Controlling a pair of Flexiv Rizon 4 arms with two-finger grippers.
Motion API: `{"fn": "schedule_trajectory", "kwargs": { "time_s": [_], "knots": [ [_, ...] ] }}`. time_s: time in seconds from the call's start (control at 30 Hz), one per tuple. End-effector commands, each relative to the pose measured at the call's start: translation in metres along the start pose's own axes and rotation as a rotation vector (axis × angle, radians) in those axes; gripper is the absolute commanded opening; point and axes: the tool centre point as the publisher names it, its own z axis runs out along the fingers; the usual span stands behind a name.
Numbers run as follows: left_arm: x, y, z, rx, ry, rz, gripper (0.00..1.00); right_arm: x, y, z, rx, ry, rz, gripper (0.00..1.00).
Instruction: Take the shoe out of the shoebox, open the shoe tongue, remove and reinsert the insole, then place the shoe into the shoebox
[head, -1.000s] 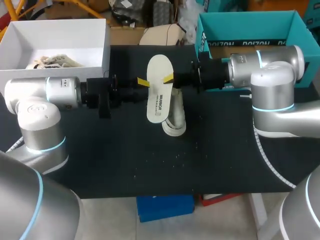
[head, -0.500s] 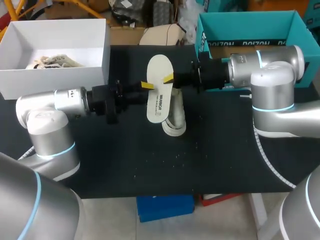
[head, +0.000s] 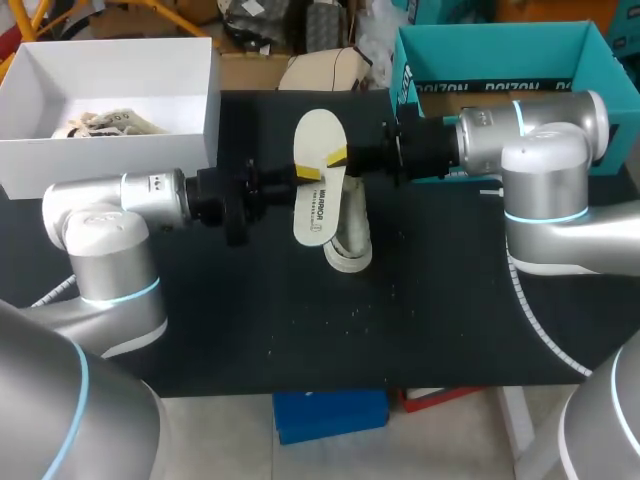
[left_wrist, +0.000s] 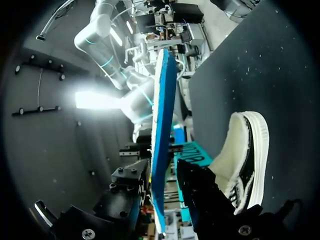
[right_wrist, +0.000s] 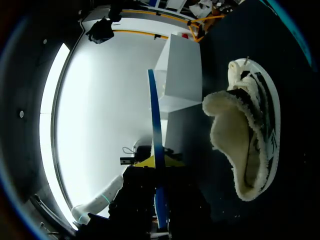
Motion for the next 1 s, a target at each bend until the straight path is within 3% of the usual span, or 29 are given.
{"fn": "schedule_trajectory", "kwargs": {
  "time_s": [0.03, 0.1, 0.17, 0.2, 0.4, 0.43, 0.47, 0.5, 0.73, 0.87, 1.0],
  "knots": [
    [-0.001, 0.0, 0.001, 0.0, 0.008, 0.001, 0.35, 0.0, 0.0, 0.001, -0.002, -0.001, 0.0, 0.0],
    [0.0, 0.0, 0.001, 0.001, 0.011, 0.001, 0.33, 0.0, 0.0, 0.001, -0.002, -0.001, 0.0, 0.0],
    [0.0, 0.001, 0.002, 0.008, 0.022, 0.003, 0.24, 0.0, 0.0, 0.001, -0.002, -0.001, 0.0, 0.0],
    [0.0, 0.001, 0.004, 0.017, 0.043, 0.004, 0.0, 0.0, 0.0, 0.001, -0.002, -0.001, 0.0, 0.0],
    [0.001, 0.001, 0.008, 0.037, 0.048, 0.024, 0.0, 0.0, 0.0, 0.001, -0.002, -0.001, 0.0, 0.0],
    [0.0, 0.0, 0.008, 0.038, 0.05, 0.026, 0.0, 0.0, 0.0, 0.001, -0.002, -0.001, 0.0, 0.19],
    [0.0, 0.0, 0.008, 0.038, 0.058, 0.026, 0.0, 0.0, 0.0, 0.001, 0.0, -0.018, 0.006, 0.53],
    [-0.001, 0.0, 0.009, 0.037, 0.064, 0.026, 0.0, 0.0, 0.0, 0.0, -0.007, -0.019, 0.009, 1.0],
    [-0.007, -0.009, 0.005, 0.023, 0.217, 0.019, 0.0, 0.0, -0.002, -0.013, -0.019, -0.128, 0.016, 1.0],
    [-0.012, -0.024, 0.0, 0.021, 0.32, -0.012, 0.0, -0.002, -0.009, -0.027, -0.013, -0.321, -0.011, 1.0],
    [-0.015, -0.038, -0.006, 0.028, 0.411, -0.046, 0.0, 0.0, -0.017, -0.042, -0.057, -0.405, -0.044, 1.0]
  ]
}}
